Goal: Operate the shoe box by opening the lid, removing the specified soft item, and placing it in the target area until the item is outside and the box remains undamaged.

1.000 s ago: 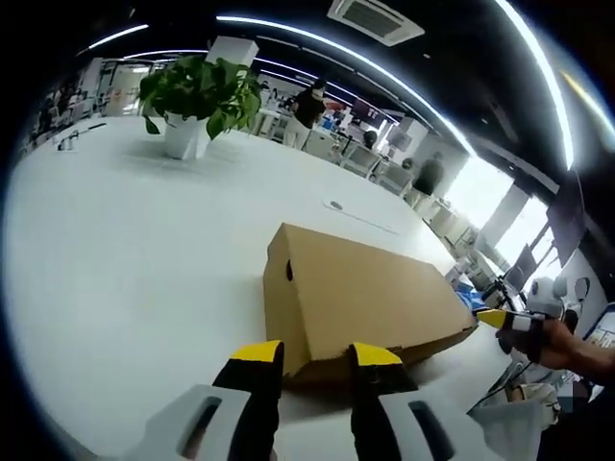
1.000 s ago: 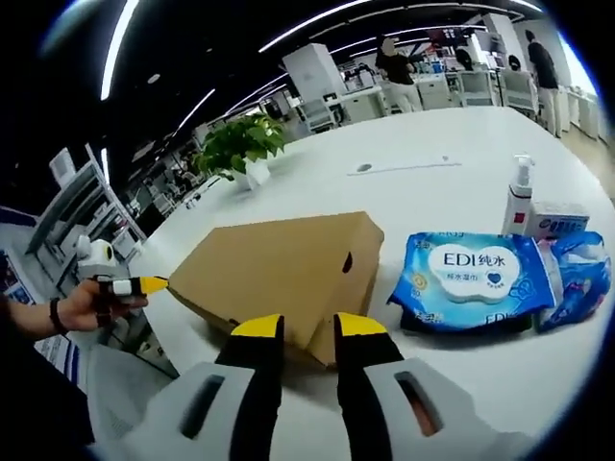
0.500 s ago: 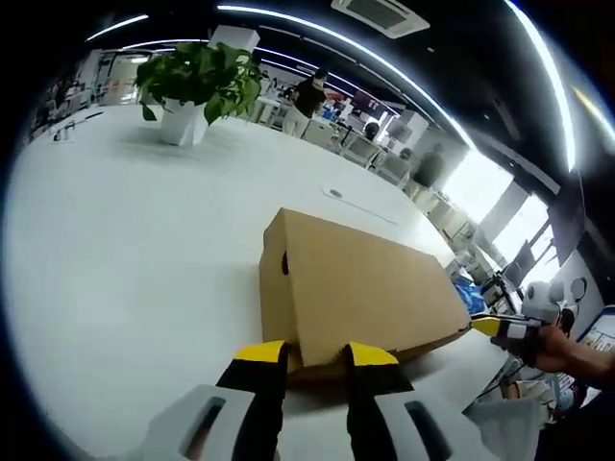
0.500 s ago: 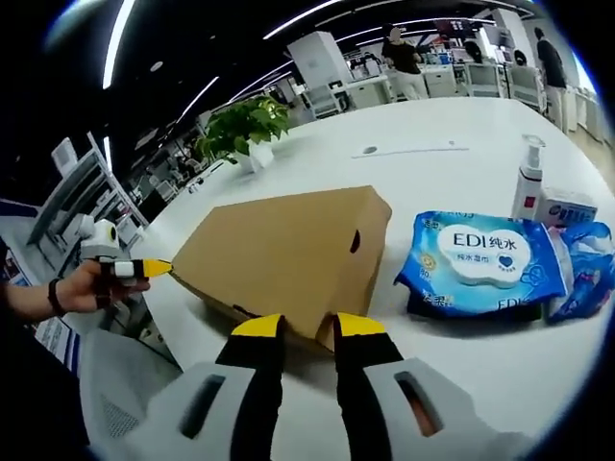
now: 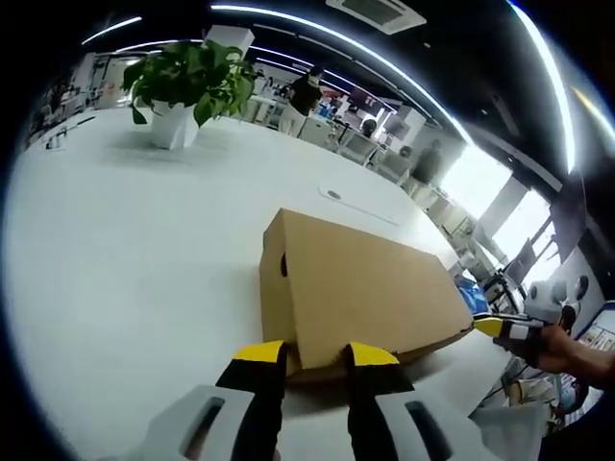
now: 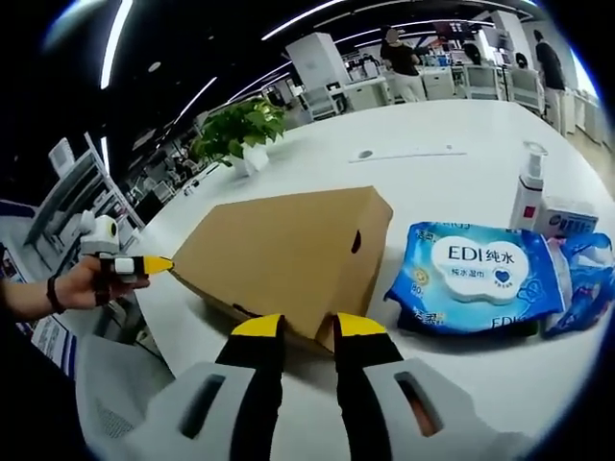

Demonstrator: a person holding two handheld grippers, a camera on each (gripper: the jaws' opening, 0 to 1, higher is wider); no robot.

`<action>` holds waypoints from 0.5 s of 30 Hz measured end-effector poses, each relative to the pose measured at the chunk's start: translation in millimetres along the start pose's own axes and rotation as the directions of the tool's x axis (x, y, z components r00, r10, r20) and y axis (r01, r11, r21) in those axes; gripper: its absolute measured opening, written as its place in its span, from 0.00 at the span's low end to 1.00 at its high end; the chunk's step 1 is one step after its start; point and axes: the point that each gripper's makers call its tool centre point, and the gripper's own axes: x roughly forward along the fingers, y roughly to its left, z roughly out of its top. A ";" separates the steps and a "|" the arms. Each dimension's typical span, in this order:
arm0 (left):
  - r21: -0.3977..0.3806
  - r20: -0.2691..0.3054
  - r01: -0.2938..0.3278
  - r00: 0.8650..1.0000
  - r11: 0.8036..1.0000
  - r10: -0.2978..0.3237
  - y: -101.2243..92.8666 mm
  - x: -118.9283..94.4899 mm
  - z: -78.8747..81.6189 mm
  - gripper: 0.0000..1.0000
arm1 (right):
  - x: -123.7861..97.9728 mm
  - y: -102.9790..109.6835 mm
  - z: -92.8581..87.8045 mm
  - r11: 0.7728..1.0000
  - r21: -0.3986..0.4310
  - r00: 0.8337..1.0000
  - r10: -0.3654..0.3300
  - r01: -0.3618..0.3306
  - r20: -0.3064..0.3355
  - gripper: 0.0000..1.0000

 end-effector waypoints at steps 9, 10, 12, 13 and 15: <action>0.008 0.003 0.000 1.000 1.000 0.000 -2.1 19.1 15.0 0.24 | 6.0 -10.2 11.4 1.000 0.008 1.000 -0.018 0.018 0.008 0.18; 0.010 0.002 0.002 1.000 1.000 -0.002 -2.6 21.2 16.3 0.24 | 6.2 -11.9 12.6 1.000 0.011 1.000 -0.019 0.019 0.010 0.18; 0.012 0.001 0.003 1.000 1.000 -0.003 -3.7 24.2 18.2 0.24 | 6.7 -14.1 14.8 1.000 0.010 1.000 -0.021 0.021 0.010 0.18; 0.013 0.000 0.004 1.000 1.000 -0.004 -4.2 25.1 18.7 0.24 | 6.9 -15.1 15.7 1.000 0.009 1.000 -0.022 0.022 0.010 0.18; 0.014 0.000 0.004 1.000 1.000 -0.004 -5.6 27.4 19.7 0.24 | 7.7 -17.8 17.6 1.000 0.005 1.000 -0.024 0.024 0.008 0.18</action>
